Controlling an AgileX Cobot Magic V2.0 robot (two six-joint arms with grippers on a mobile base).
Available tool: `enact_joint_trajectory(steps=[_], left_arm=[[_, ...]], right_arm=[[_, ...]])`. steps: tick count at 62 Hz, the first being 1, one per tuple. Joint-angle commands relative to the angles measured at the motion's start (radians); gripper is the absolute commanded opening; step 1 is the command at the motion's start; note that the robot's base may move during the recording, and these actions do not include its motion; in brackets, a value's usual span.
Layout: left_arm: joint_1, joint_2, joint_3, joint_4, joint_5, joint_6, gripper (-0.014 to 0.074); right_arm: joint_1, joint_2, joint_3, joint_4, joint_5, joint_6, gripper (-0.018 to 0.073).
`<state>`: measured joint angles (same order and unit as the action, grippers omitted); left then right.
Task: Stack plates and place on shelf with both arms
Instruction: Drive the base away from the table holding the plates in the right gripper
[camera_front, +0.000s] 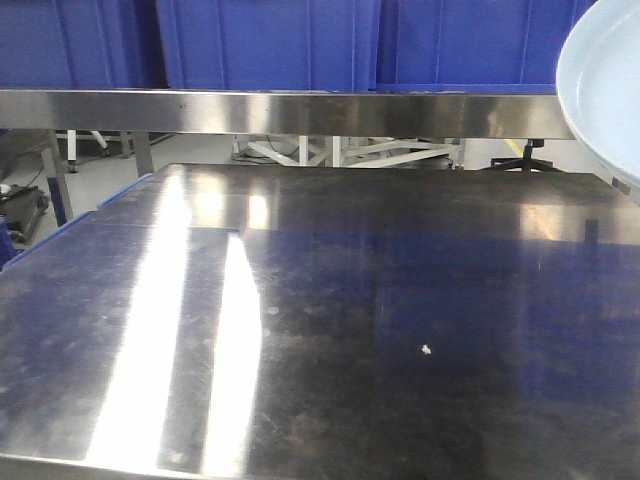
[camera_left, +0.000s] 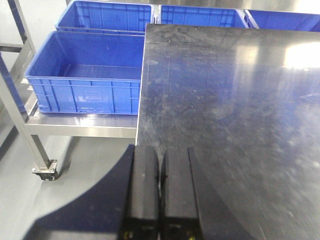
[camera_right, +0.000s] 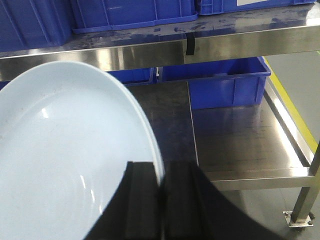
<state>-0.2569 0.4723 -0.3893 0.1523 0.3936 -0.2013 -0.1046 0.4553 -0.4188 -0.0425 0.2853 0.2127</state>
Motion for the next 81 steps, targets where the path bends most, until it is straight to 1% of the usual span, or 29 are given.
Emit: enact_joint_trajectory(steps=[1,81], left_arm=[[0.001,0.004,-0.031,0.003,-0.076,-0.01,0.0097],[0.001,0.004,-0.031,0.003,-0.076,-0.01,0.0097]], right_arm=[[-0.008,0.001,-0.03,-0.006,-0.095,-0.003,0.0057],[-0.008,-0.001,-0.029,-0.006,-0.095,-0.003,0.0057]])
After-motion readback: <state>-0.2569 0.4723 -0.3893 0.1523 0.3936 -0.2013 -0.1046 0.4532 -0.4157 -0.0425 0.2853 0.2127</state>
